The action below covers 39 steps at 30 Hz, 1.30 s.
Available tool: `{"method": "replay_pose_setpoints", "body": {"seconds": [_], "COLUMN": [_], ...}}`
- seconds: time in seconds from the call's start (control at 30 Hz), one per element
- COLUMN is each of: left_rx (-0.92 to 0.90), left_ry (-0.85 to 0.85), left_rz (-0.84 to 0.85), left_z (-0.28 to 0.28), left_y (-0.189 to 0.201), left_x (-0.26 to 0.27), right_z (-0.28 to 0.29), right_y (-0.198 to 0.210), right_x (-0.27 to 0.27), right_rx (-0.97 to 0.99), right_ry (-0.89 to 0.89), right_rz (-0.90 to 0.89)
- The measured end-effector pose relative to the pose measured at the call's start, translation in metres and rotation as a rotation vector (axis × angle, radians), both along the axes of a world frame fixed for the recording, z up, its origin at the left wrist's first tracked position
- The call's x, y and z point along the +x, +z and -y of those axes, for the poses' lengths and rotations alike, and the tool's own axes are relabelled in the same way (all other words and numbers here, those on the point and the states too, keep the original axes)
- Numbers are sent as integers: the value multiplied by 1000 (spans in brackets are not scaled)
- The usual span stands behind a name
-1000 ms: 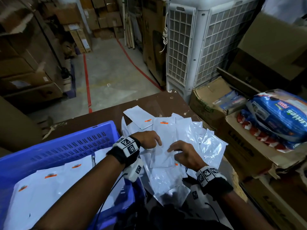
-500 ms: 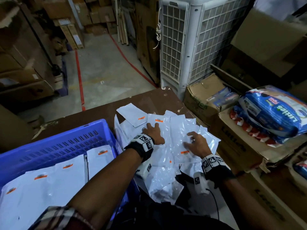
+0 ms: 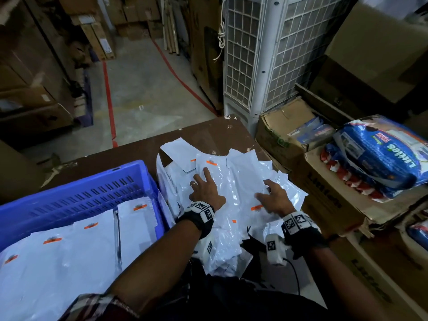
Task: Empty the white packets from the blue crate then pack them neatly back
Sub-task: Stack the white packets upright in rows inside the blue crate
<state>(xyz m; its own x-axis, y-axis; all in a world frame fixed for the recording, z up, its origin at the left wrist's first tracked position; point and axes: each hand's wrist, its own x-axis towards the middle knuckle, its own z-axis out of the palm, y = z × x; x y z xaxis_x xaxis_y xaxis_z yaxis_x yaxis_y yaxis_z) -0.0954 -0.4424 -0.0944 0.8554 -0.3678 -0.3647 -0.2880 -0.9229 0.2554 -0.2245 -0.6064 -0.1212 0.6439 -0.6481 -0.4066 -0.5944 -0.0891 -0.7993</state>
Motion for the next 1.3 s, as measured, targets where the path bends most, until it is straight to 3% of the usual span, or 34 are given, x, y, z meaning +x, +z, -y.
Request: {"method": "replay_pose_setpoints", "body": {"seconds": [0.17, 0.43, 0.53, 0.63, 0.73, 0.83, 1.0, 1.3], "left_rx": [-47, 74, 51, 41, 17, 20, 5, -164], "left_ry": [62, 12, 22, 25, 22, 12, 18, 83], "left_rz": [-18, -35, -53, -70, -32, 0, 30, 70], "left_z": [-8, -16, -18, -21, -23, -24, -24, -30], "left_y": [-4, -8, -10, -11, -15, -18, -21, -12], "left_x": [-3, -6, -6, -6, -10, -15, -23, -38], "right_z": [33, 32, 7, -11, -27, -41, -67, -91], "right_y": [12, 49, 47, 30, 15, 9, -12, -22], "right_x": [-4, 28, 33, 29, 14, -5, -27, -13], "right_rx": [-102, -616, -732, -756, -613, -647, -602, -480], "right_ry": [179, 589, 741, 845, 636, 310, 57, 107], "right_rz": [-156, -512, -453, -191, 81, 153, -216, -488]}}
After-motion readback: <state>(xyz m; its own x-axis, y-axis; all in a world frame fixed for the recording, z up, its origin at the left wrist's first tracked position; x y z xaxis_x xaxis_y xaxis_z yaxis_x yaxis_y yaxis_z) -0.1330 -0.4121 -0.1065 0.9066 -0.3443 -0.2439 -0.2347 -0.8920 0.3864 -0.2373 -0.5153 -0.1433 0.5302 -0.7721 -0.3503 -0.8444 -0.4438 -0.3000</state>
